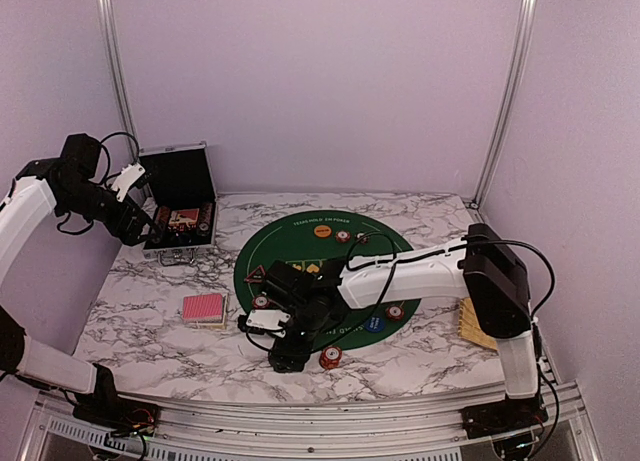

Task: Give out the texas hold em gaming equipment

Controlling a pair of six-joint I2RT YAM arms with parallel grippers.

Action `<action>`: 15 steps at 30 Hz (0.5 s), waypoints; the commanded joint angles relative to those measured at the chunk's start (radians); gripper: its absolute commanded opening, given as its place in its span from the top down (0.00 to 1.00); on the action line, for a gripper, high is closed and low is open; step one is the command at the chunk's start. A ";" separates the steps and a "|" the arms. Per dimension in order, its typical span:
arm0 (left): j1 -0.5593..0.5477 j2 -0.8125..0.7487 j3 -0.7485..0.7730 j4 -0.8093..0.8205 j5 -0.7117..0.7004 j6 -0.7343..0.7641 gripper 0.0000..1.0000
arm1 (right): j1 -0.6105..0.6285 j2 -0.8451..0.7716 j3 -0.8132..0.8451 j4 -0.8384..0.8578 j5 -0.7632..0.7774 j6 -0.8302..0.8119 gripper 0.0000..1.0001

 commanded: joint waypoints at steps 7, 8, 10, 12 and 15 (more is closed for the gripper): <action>-0.004 -0.022 0.003 -0.035 0.000 0.016 0.01 | 0.011 0.015 0.038 0.021 -0.010 -0.008 0.37; -0.004 -0.021 0.002 -0.035 0.000 0.017 0.01 | 0.011 0.015 0.034 0.023 -0.009 -0.007 0.39; -0.004 -0.021 0.004 -0.035 -0.001 0.016 0.01 | 0.011 0.012 0.027 0.025 -0.011 -0.008 0.41; -0.004 -0.021 0.004 -0.035 -0.001 0.017 0.01 | 0.011 0.014 0.025 0.025 -0.012 -0.008 0.42; -0.004 -0.023 0.004 -0.036 -0.003 0.017 0.01 | 0.013 0.016 0.022 0.025 -0.017 -0.009 0.43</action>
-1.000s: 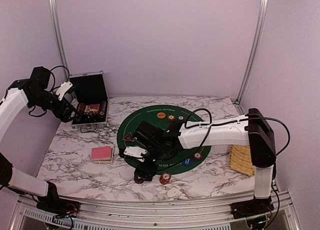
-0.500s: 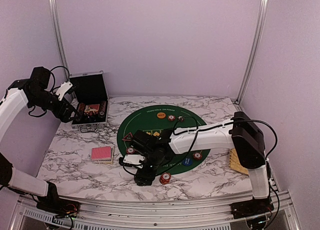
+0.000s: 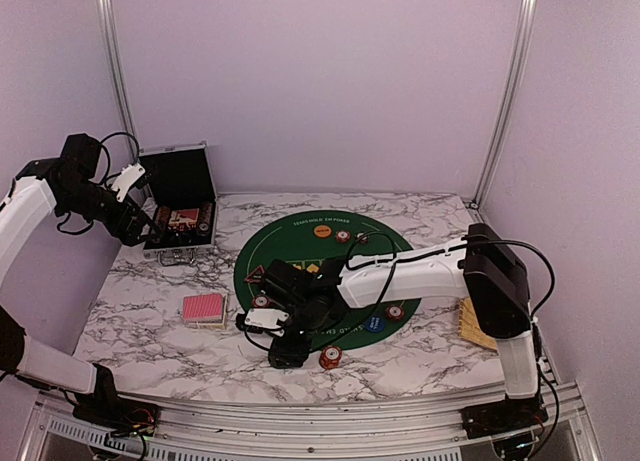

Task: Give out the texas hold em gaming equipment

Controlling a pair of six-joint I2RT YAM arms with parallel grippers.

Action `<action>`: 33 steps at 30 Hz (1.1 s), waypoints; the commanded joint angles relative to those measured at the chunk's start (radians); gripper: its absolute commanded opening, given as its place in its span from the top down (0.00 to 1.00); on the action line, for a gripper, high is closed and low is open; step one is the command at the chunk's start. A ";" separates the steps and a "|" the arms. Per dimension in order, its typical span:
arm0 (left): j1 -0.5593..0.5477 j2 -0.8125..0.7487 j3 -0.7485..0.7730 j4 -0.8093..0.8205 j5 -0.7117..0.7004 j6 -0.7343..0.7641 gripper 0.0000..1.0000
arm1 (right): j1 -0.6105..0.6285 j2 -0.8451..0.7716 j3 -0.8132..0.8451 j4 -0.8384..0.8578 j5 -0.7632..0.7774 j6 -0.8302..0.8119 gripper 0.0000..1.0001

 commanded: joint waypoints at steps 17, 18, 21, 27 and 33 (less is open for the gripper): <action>-0.004 -0.028 0.006 -0.039 -0.010 0.008 0.01 | 0.019 0.023 0.019 0.021 -0.021 -0.001 0.61; -0.004 -0.028 0.006 -0.039 -0.010 0.008 0.01 | 0.018 0.019 0.020 0.021 -0.021 -0.001 0.62; -0.004 -0.028 0.009 -0.039 -0.011 0.007 0.01 | 0.019 0.002 0.025 0.016 -0.021 -0.001 0.67; -0.004 -0.026 0.010 -0.040 -0.011 0.007 0.01 | 0.018 -0.028 0.037 -0.002 -0.023 0.001 0.64; -0.004 -0.029 0.012 -0.039 -0.012 0.009 0.01 | 0.019 -0.014 0.038 -0.009 -0.021 0.002 0.50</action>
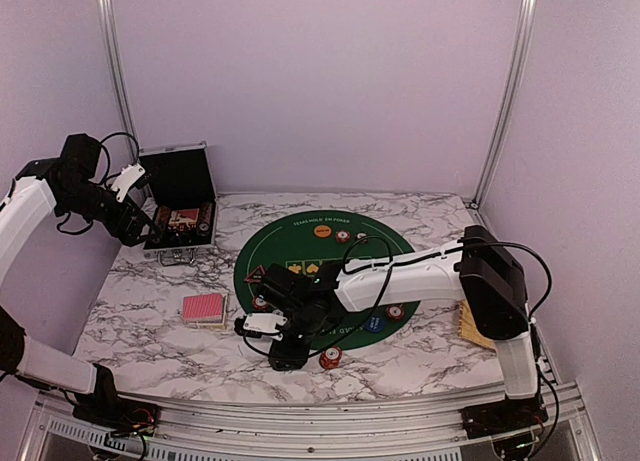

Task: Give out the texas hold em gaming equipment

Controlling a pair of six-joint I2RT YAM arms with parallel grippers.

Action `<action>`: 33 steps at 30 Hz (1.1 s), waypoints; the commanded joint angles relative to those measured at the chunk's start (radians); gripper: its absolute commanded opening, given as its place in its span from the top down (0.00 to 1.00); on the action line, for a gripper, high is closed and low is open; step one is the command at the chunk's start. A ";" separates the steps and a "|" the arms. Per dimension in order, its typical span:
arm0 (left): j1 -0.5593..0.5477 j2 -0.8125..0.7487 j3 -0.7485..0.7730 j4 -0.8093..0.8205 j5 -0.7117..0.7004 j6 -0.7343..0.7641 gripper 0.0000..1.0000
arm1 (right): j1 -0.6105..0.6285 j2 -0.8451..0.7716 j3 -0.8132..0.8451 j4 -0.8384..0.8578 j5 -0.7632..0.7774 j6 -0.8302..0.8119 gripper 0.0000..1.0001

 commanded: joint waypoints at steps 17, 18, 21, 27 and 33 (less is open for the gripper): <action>-0.004 -0.021 0.009 -0.037 -0.001 0.010 0.01 | 0.009 -0.032 0.043 -0.009 -0.026 0.004 0.58; -0.004 -0.022 0.009 -0.037 -0.002 0.009 0.01 | 0.010 -0.035 0.042 -0.007 -0.026 0.005 0.59; -0.004 -0.020 0.007 -0.038 0.000 0.009 0.01 | 0.010 -0.041 0.042 -0.008 -0.026 0.005 0.61; -0.004 -0.018 0.007 -0.038 0.002 0.008 0.01 | 0.011 -0.048 0.044 -0.012 -0.019 0.006 0.58; -0.004 -0.020 0.008 -0.038 0.004 0.008 0.01 | 0.011 -0.047 0.039 -0.011 -0.018 0.011 0.49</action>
